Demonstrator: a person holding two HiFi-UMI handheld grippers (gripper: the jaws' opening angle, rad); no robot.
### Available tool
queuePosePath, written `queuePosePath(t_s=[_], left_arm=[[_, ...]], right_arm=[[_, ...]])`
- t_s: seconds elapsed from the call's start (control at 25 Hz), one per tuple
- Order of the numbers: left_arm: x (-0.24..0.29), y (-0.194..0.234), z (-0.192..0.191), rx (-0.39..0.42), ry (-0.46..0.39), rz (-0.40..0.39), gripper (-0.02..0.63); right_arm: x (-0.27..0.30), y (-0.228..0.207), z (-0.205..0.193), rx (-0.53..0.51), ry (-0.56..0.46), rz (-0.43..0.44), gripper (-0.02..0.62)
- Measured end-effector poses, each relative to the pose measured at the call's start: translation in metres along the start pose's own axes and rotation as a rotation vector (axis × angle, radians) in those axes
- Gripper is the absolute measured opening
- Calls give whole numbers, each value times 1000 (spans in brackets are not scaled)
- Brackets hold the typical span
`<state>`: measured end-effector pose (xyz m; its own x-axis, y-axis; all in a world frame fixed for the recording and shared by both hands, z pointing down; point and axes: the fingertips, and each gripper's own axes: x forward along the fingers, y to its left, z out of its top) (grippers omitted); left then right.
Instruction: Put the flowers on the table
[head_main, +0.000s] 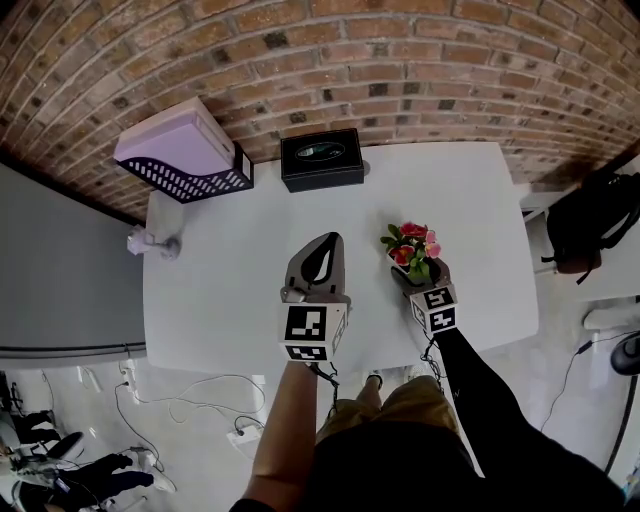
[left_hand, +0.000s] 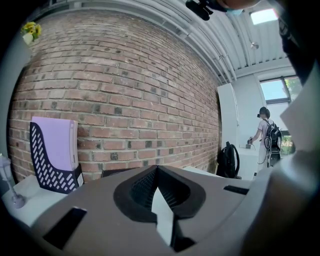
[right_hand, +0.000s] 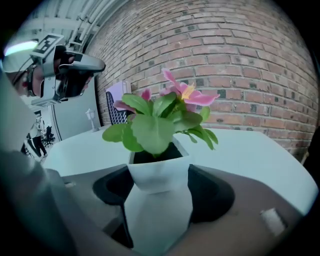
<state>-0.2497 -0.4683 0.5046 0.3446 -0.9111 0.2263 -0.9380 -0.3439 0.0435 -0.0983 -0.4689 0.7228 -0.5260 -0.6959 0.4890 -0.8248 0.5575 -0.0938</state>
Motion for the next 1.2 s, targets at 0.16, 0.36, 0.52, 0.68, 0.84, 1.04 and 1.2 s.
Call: queuePosePath(t_s=[0.16, 0.36, 0.52, 0.68, 0.84, 1.04, 1.2], left_arm=[[-1, 0, 0, -7, 1, 0, 8], [1, -1, 0, -16, -2, -4, 8], [0, -5, -1, -21, 2, -2, 8], [-4, -16, -3, -9, 8, -17, 8], [-12, -29, -3, 1, 17, -24, 8], [-20, -52, 7, 7, 4, -14, 8], [-29, -73, 17, 16, -7, 1, 8]], right_arm=[[-3, 3, 4, 19, -26, 14, 339], [-7, 6, 10, 6, -43, 3, 353], [-22, 7, 8, 8, -48, 6, 353], [-44, 7, 5, 25, -59, 1, 353], [-70, 5, 13, 57, -103, -14, 353], [-109, -1, 45, 33, -181, -21, 353], [-143, -7, 68, 13, -237, -13, 353]])
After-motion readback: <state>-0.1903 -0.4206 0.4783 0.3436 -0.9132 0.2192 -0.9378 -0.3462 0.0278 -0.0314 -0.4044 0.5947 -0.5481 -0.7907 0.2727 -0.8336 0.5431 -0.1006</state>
